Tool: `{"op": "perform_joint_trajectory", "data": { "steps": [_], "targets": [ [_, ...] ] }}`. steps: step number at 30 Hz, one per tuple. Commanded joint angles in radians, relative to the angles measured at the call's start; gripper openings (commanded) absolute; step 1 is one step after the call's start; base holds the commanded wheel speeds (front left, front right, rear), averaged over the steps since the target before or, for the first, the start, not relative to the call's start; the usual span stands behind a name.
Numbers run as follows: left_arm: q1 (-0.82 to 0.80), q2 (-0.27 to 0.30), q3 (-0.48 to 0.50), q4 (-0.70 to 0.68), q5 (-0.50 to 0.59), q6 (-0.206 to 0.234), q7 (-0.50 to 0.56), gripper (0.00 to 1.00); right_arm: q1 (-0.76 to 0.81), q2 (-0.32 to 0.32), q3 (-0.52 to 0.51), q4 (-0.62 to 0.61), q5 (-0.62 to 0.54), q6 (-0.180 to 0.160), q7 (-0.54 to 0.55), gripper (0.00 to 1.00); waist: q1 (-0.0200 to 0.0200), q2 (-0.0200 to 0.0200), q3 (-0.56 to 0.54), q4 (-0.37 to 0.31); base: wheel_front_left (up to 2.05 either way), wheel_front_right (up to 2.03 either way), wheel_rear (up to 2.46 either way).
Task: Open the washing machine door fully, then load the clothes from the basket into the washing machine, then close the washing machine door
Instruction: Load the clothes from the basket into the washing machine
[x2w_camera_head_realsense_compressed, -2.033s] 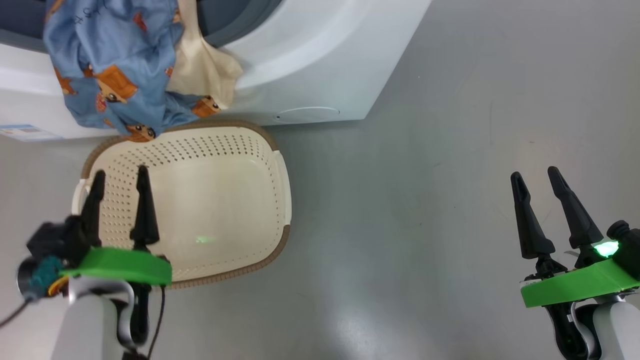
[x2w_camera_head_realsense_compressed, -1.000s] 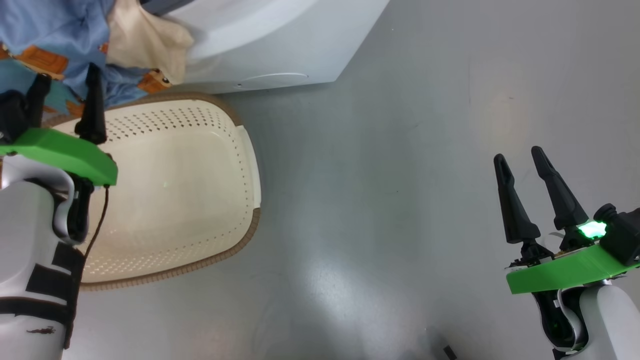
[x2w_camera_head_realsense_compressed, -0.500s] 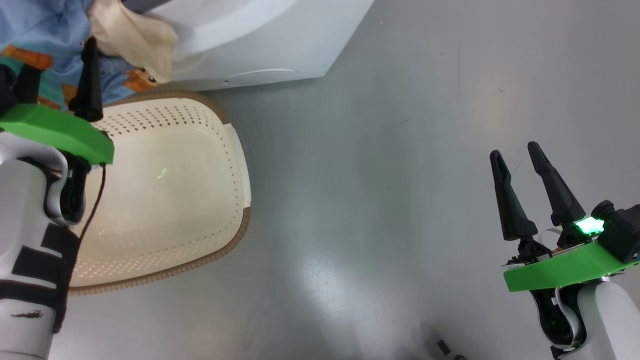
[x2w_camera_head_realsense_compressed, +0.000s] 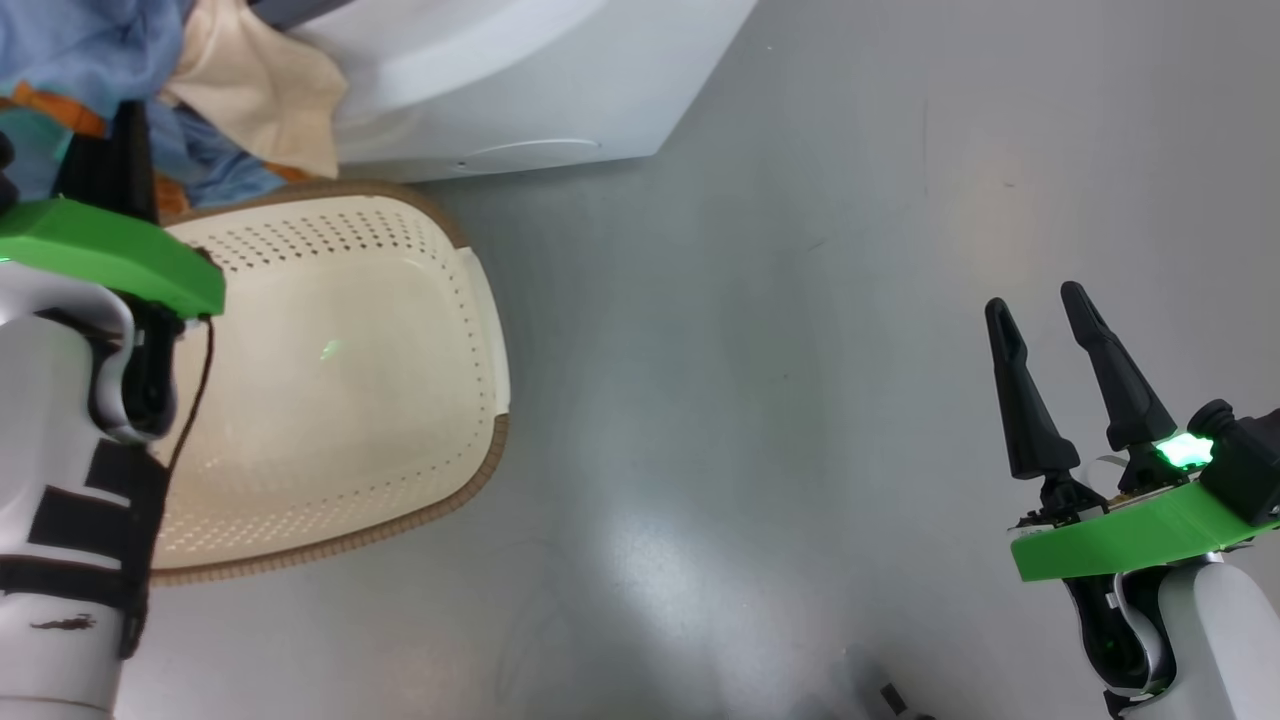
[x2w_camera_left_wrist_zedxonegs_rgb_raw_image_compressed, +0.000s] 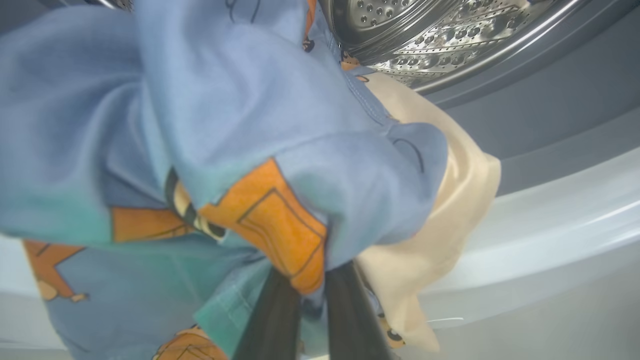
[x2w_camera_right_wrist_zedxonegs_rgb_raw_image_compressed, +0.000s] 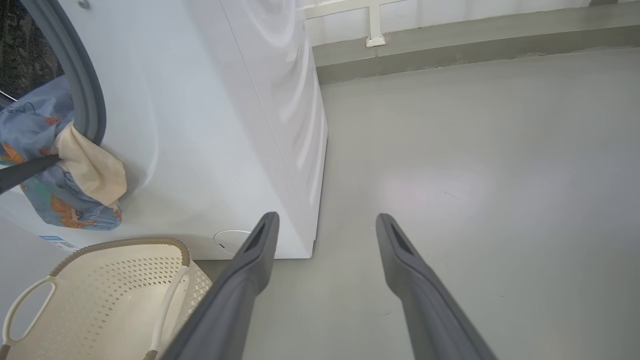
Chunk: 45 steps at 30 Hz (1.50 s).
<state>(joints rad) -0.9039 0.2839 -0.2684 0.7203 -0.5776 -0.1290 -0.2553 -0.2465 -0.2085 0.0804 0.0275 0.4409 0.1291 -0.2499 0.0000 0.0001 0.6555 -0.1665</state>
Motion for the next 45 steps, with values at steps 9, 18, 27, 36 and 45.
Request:
{"op": "perform_joint_trajectory", "data": {
  "steps": [9,18,27,36,45],
  "targets": [
    [0.067,-0.022,0.130,-0.201,0.013,-0.002,-0.006,0.00,0.018,0.000,0.006,-0.028,-0.011,0.002,-0.012,1.00,0.0000,-0.0001,-0.007,0.043,0.00,0.00,0.00],
    [0.050,-0.036,0.179,-0.358,0.041,-0.002,-0.006,0.00,0.017,0.000,-0.002,-0.029,-0.011,0.002,-0.012,1.00,0.0000,-0.0001,-0.006,0.061,0.00,0.00,0.00],
    [-0.144,0.015,0.122,-0.186,0.060,-0.002,-0.006,0.00,-0.001,0.019,0.010,-0.023,-0.002,0.002,-0.012,1.00,0.0000,-0.0001,0.007,0.033,0.00,0.00,0.00],
    [-0.423,0.040,0.101,-0.047,0.126,-0.002,-0.006,0.00,-0.022,0.043,0.029,-0.017,0.005,0.002,-0.012,1.00,0.0000,-0.0001,0.032,-0.006,0.00,0.00,0.00],
    [-0.468,0.031,0.165,0.091,0.260,-0.001,-0.006,1.00,-0.036,0.054,0.052,-0.006,0.012,0.002,-0.012,1.00,0.0000,-0.0001,0.035,-0.048,0.00,0.00,0.00]
  ]
}}
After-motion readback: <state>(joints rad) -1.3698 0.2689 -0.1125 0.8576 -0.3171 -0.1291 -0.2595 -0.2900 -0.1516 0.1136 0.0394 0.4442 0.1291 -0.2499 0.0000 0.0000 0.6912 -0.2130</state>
